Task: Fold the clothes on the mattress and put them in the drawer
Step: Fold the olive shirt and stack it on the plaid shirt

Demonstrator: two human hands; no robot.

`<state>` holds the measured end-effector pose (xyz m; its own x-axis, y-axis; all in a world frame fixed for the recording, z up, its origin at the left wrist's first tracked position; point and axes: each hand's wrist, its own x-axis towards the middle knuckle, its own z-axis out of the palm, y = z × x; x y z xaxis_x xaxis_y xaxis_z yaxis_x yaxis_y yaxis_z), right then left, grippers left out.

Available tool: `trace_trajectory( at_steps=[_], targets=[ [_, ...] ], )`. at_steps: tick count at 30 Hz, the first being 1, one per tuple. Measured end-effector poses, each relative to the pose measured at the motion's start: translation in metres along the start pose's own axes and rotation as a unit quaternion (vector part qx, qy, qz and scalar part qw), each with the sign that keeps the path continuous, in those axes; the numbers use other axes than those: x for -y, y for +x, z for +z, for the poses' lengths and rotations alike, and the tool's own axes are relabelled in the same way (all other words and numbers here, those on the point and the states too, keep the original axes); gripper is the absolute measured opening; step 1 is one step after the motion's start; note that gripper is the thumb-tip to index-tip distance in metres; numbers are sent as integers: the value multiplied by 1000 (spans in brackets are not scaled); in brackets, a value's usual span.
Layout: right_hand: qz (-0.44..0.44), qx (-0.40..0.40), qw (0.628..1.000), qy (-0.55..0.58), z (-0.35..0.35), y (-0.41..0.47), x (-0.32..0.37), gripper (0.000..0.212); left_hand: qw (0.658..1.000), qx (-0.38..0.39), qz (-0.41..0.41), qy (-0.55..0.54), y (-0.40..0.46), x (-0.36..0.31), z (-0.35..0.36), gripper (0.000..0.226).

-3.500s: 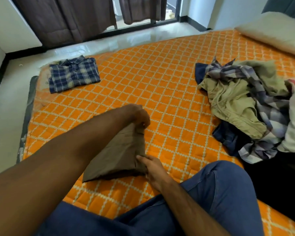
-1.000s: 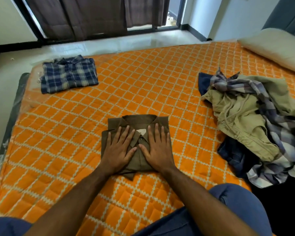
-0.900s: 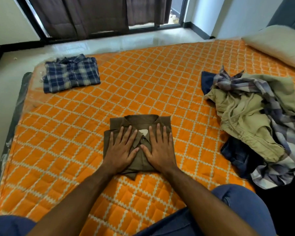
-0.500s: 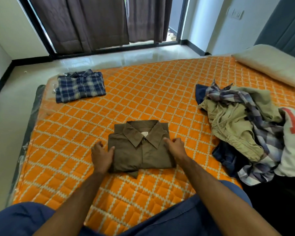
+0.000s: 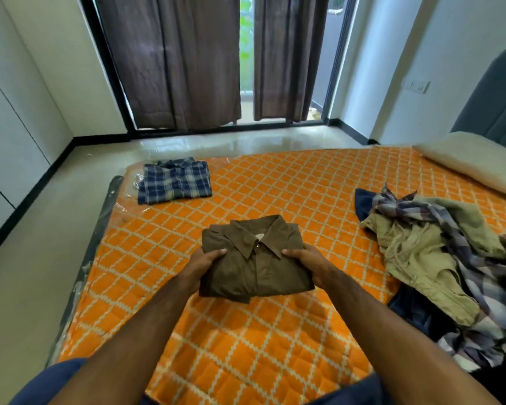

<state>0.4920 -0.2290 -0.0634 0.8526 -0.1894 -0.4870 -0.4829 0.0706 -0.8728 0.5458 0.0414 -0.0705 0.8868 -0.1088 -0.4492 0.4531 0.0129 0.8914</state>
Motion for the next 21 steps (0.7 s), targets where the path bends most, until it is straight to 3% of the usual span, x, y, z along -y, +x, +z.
trace_trajectory(
  at_steps=[4,9,14,18,20,21],
  targets=[
    [-62,5,998,0,41,48,68,28,995,-47,91,-3,45,-56,-31,41],
    [-106,51,993,7,121,147,160,7,978,-135,153,33,147,-132,-95,56],
    [-138,63,988,12,209,261,223,20,948,-198,228,97,251,-201,-164,59],
    [-102,32,994,-37,262,337,241,32,947,-216,181,157,317,-218,-207,58],
    [-103,-23,984,-144,281,367,234,44,916,-256,152,270,340,-212,-224,62],
    [-136,-80,960,-232,284,372,228,53,871,-284,176,361,345,-204,-226,64]
  ],
)
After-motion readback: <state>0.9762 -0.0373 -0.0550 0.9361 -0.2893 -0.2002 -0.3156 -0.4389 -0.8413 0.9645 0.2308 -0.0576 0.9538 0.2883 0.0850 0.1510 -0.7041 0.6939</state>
